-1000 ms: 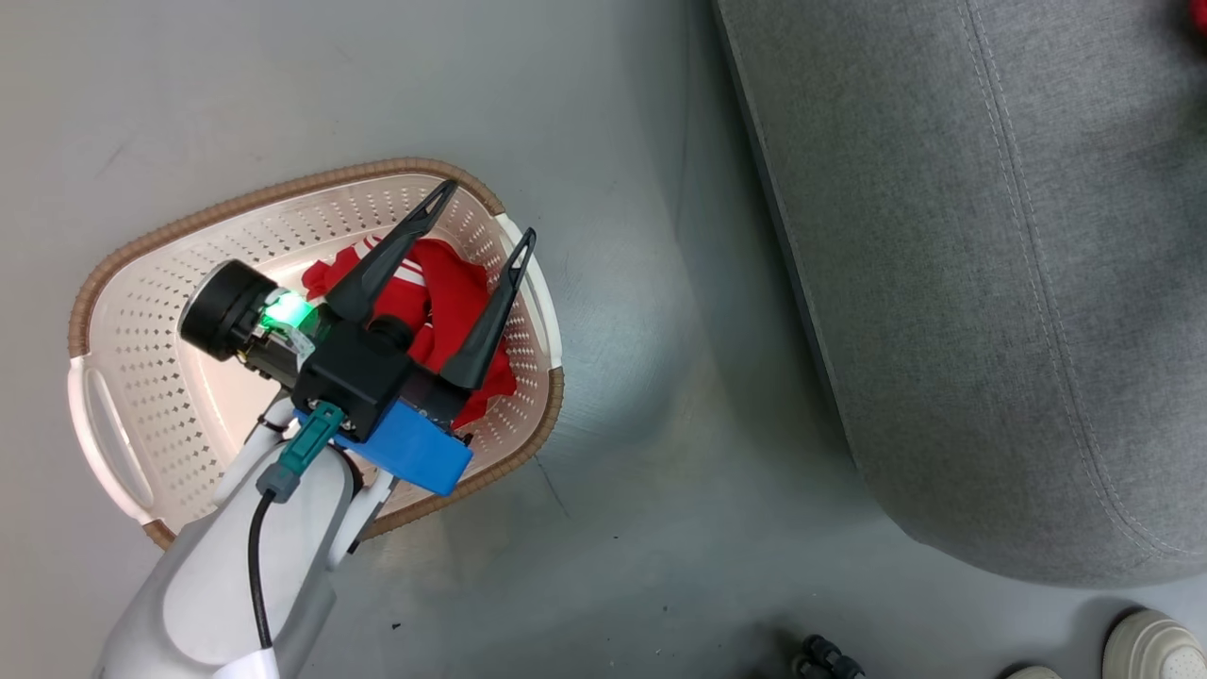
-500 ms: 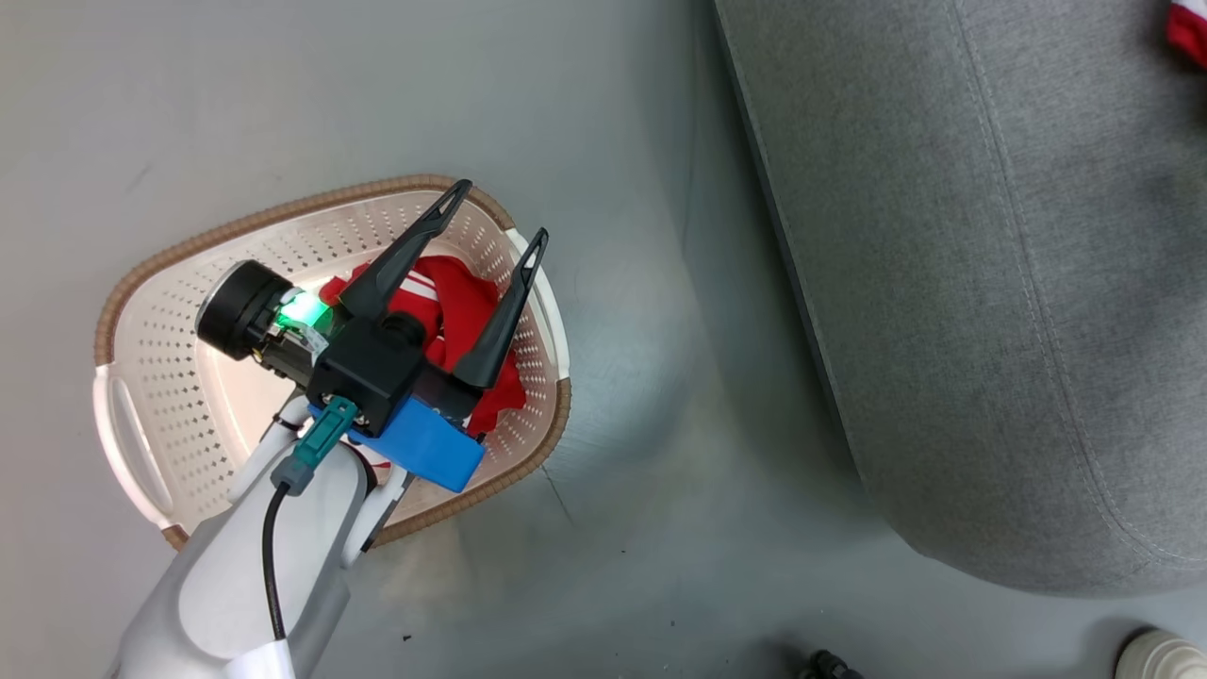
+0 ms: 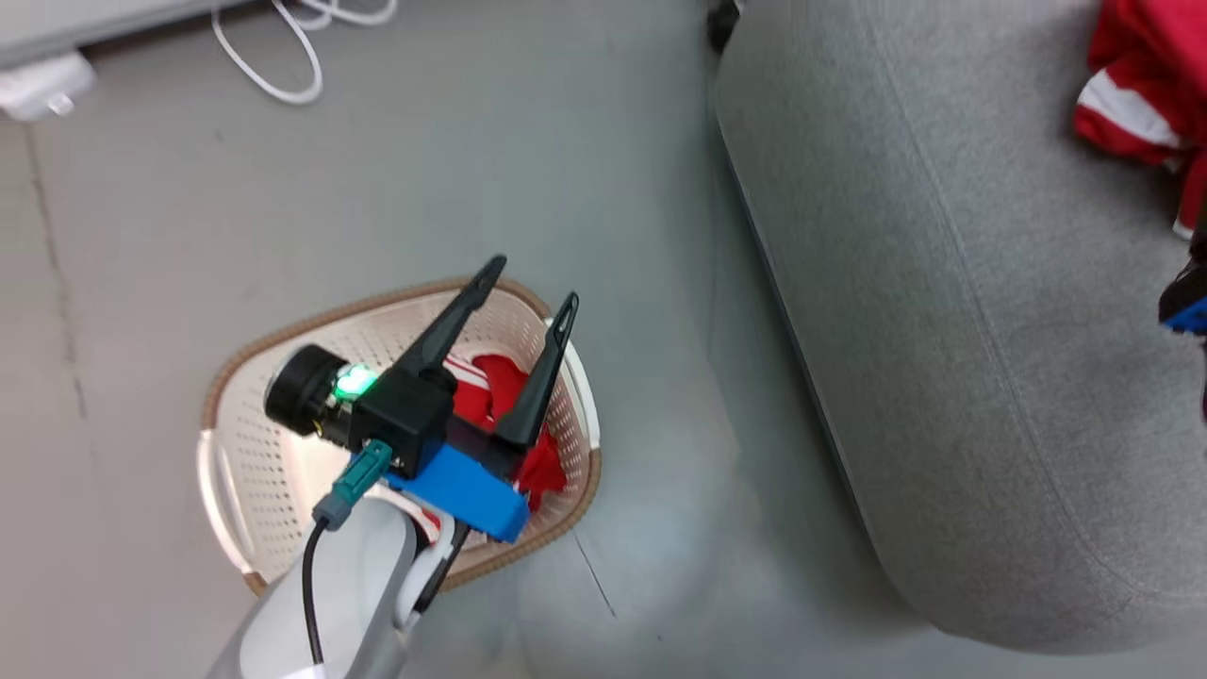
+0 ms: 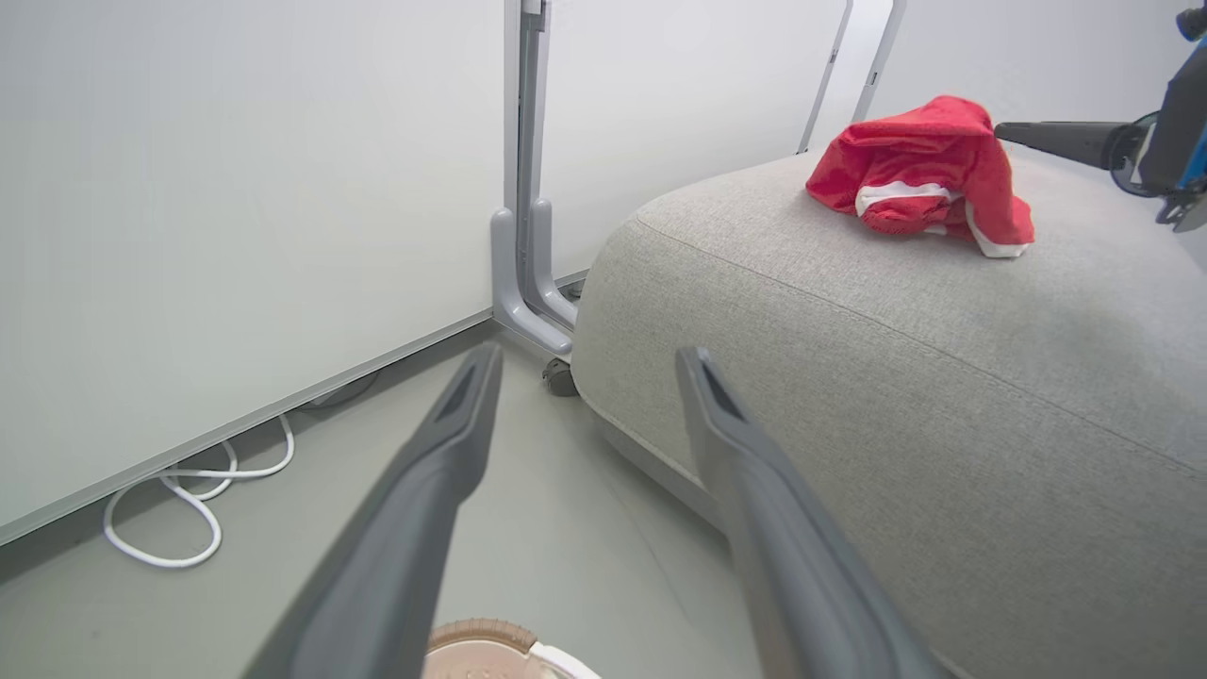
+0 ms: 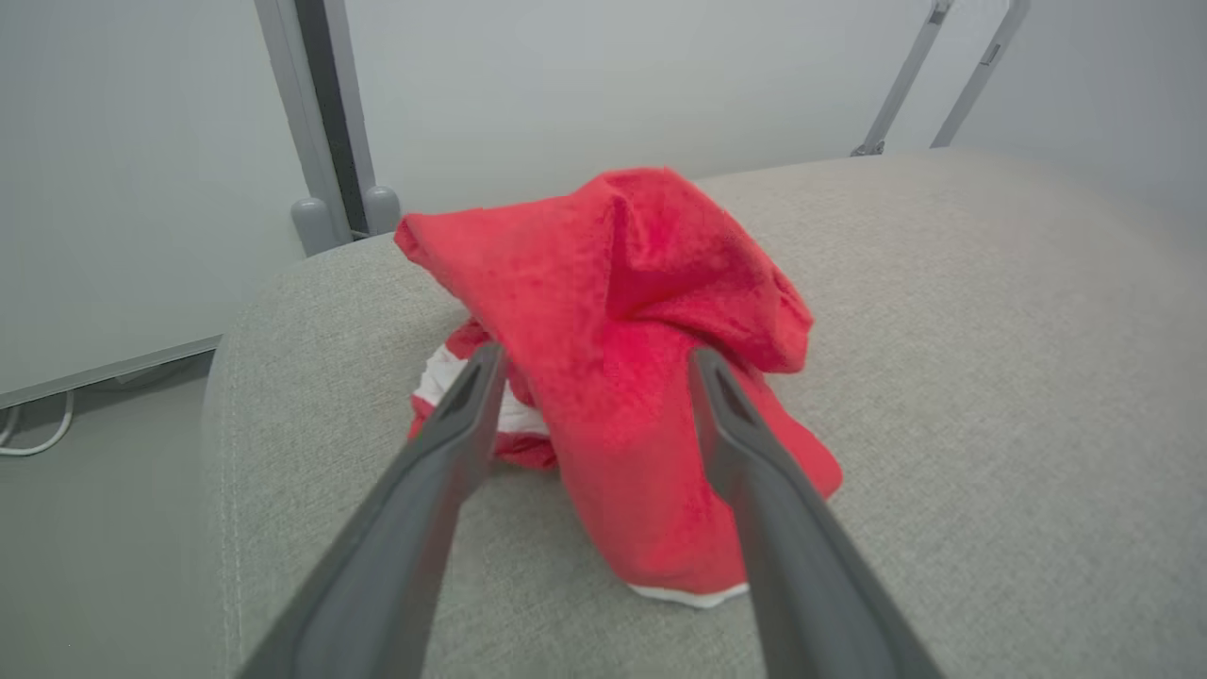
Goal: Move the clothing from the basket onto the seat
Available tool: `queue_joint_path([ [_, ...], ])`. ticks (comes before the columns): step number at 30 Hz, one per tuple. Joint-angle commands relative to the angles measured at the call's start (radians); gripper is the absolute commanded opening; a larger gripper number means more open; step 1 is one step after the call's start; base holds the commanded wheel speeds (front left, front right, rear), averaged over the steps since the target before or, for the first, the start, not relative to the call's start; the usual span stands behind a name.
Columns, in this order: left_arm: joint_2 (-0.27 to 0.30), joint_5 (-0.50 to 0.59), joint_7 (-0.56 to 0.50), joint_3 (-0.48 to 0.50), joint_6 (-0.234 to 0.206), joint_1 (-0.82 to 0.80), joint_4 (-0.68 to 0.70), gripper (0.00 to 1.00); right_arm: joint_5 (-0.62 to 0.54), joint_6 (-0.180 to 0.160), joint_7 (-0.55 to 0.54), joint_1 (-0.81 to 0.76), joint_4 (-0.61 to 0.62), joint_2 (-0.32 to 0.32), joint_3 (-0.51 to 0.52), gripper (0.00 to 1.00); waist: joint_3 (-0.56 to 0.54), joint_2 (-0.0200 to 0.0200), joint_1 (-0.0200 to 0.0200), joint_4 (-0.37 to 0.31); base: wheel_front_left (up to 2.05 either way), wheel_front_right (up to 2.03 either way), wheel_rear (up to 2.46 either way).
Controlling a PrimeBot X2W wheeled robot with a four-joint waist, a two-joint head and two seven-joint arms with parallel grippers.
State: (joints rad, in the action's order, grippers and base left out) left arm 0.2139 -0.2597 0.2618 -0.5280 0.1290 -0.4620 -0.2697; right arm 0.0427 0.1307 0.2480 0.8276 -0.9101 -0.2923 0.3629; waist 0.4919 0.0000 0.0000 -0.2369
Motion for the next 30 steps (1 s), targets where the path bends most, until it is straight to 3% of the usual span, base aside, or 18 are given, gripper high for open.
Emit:
queue_joint_path([
  [1,-0.004,-0.005,0.005,0.008,0.002,0.018,-0.007,1.00,-0.006,0.000,-0.003,-0.022,0.014,0.001,-0.010,1.00,-0.085,0.0000,0.0000,0.034,0.00,0.00,0.00],
  [14,-0.082,-0.026,0.005,0.160,0.002,0.249,-0.029,1.00,0.054,0.000,-0.069,-0.354,0.318,0.082,-0.107,1.00,-0.350,0.0000,0.0000,0.108,0.00,0.00,0.00],
  [23,-0.112,0.001,0.004,0.299,0.001,0.381,-0.015,1.00,0.027,0.000,-0.106,-0.624,0.585,0.189,-0.119,1.00,-0.438,0.0000,0.0000,0.160,0.00,0.00,0.00],
  [30,-0.134,0.016,0.004,0.382,0.002,0.438,-0.020,1.00,0.008,0.000,-0.128,-0.755,0.693,0.234,-0.188,1.00,-0.482,0.0000,0.0000,0.187,0.00,0.00,0.00],
])
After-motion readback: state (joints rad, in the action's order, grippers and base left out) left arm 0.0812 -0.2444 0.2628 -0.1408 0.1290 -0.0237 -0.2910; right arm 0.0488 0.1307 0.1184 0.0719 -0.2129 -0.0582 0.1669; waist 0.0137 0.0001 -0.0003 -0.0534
